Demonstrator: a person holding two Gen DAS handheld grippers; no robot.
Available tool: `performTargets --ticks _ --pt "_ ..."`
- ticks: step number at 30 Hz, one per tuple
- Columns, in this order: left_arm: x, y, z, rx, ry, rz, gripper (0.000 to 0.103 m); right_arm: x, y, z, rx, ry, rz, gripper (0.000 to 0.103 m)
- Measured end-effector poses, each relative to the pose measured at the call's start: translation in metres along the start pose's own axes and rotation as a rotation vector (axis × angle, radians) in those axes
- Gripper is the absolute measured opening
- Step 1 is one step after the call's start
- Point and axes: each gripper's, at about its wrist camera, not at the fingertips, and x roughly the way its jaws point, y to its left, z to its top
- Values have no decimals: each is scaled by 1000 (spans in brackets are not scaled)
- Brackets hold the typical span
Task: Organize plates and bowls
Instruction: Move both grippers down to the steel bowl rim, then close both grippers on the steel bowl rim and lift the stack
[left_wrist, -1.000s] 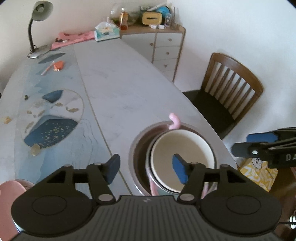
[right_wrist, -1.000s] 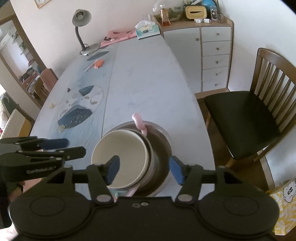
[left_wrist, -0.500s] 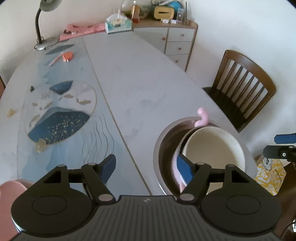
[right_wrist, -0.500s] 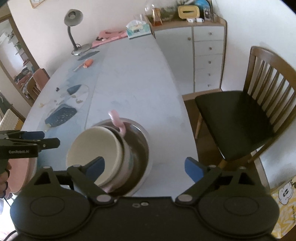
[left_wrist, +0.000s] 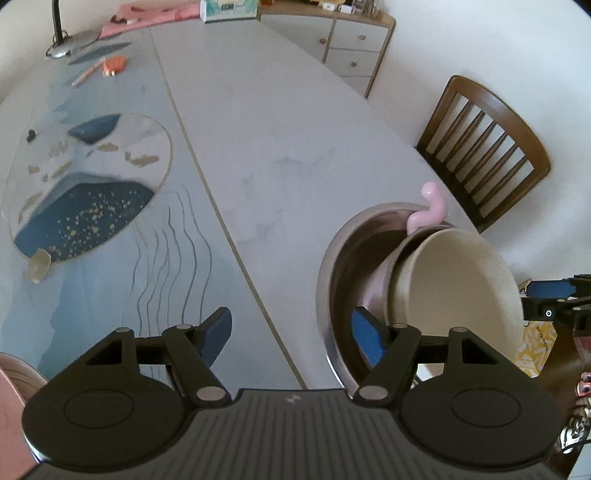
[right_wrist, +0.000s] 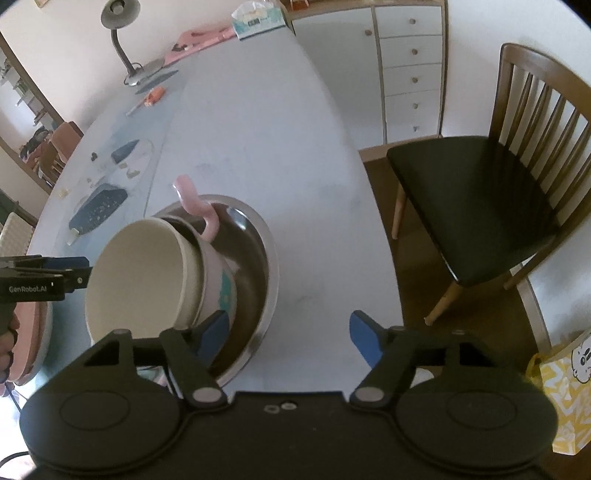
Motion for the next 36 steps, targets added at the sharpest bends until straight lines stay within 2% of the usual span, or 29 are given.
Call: performTargets --ticks 2,5,8,12,21,26,36 --pt "3 2 0 -12 9 -15 70 4 1 2 -5 11 6 67" --pt "7 3 1 -18 26 -28 62 9 2 4 -12 29 6 60" --pt "12 3 1 -26 41 -31 60 14 2 4 -11 43 9 56" --pt "16 0 1 -37 68 -41 40 20 3 6 -4 62 6 42" --pt "11 -9 3 -37 75 -63 14 24 11 9 -11 84 0 22" --pt "7 -15 2 -12 70 -44 10 22 19 9 -35 83 -16 15" --pt "2 -20 0 -15 68 -6 9 22 30 10 -58 90 -55 14"
